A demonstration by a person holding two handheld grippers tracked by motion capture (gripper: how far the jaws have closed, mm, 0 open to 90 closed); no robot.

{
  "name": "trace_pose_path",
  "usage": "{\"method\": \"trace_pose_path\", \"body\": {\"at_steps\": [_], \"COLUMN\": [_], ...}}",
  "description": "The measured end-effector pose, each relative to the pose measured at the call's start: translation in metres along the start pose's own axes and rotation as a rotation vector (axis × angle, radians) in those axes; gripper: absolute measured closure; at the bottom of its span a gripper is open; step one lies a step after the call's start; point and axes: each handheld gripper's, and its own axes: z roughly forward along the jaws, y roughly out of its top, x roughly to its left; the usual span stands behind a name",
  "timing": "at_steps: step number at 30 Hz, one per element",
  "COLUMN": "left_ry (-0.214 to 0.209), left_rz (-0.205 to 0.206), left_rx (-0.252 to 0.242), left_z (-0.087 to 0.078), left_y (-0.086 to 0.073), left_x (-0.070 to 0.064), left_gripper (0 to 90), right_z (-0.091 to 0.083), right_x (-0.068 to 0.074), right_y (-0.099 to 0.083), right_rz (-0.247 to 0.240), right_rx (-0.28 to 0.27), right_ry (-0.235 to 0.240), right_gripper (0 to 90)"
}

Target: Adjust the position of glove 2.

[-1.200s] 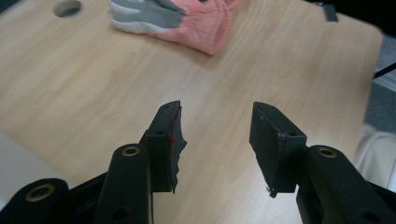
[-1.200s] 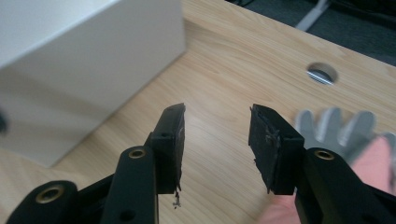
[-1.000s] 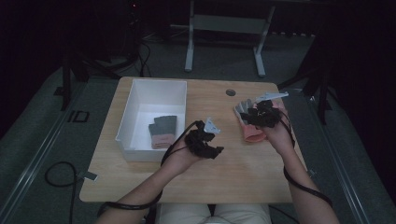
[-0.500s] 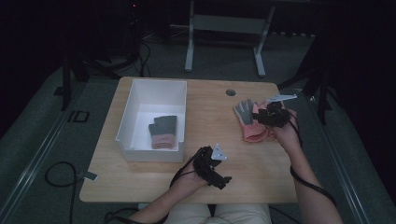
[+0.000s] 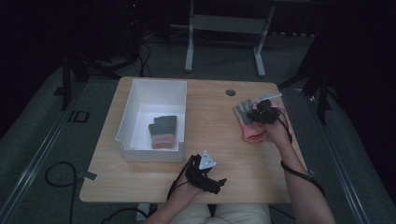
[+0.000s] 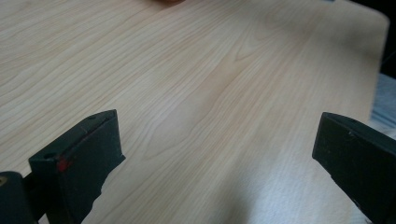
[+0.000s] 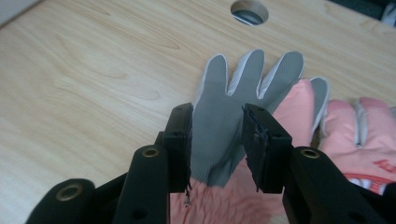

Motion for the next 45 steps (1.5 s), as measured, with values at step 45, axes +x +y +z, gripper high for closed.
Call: {"method": "trace_pose_path", "body": {"at_steps": [45], "left_ry": [0.071], "left_rz": [0.080], "left_rx": [-0.078], "left_z": [-0.003], "left_y": [-0.018], "left_x": [-0.011], "left_gripper": [1.1], "right_z": [-0.074], "right_x": [0.081], "right_y": [0.000], "right_rz": [0.231], "right_rx": [-0.126], "right_ry": [-0.051], "right_gripper": [89.2]}}
